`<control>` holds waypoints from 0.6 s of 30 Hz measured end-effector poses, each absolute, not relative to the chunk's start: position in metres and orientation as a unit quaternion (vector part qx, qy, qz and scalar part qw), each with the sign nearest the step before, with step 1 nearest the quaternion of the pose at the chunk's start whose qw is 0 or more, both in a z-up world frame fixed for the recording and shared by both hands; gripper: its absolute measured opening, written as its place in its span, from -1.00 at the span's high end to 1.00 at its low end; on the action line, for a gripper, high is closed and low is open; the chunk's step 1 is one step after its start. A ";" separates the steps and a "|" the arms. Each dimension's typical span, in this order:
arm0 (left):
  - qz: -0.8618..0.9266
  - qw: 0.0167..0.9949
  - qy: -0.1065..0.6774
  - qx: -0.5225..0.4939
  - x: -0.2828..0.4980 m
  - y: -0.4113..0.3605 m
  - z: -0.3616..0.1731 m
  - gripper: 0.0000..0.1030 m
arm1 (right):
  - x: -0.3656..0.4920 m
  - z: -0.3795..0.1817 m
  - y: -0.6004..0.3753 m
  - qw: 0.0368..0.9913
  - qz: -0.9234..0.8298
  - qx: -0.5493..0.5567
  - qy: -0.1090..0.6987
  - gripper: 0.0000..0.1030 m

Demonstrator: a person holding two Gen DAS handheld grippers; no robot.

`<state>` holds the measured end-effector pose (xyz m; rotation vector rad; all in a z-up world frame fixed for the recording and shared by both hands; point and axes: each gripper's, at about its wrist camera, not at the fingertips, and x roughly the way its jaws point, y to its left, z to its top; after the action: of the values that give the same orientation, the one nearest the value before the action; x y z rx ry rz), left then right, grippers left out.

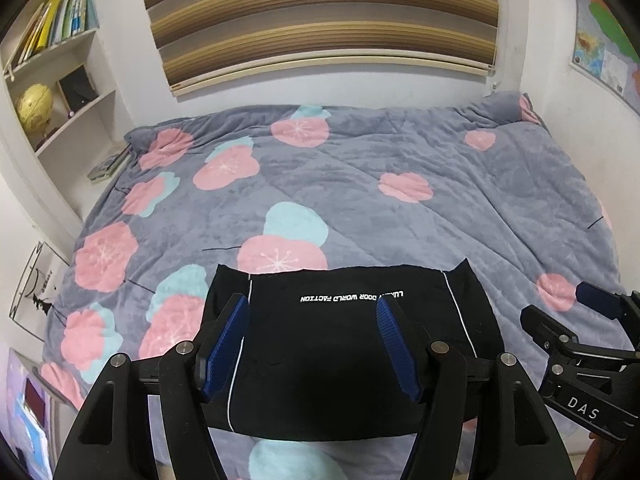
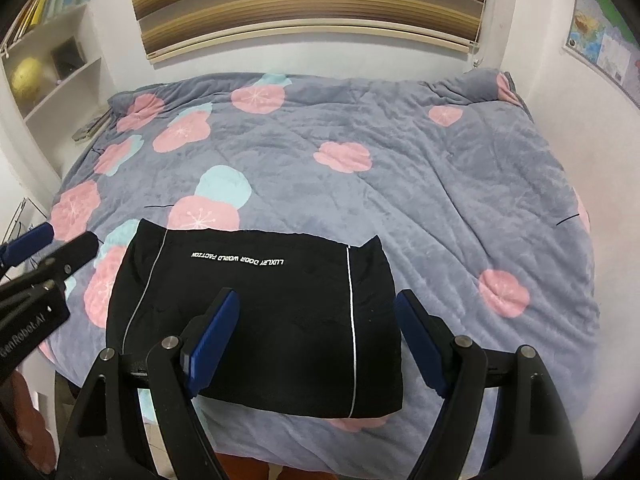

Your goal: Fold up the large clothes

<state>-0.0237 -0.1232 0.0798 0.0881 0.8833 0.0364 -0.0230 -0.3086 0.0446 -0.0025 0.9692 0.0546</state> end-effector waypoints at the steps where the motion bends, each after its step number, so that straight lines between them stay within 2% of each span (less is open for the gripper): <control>1: 0.017 0.902 0.430 0.043 -0.023 -0.124 0.079 -0.32 | -0.022 0.044 -0.309 0.883 0.021 -0.002 0.468 -0.59; 18: 0.020 0.888 0.456 0.058 -0.003 -0.121 0.061 -0.32 | -0.008 0.030 -0.306 0.875 0.021 -0.012 0.484 -0.59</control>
<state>-0.0033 -0.1210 0.0608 0.1208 0.9485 0.0413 -0.0083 -0.3063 0.0300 -0.0255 1.0095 0.0433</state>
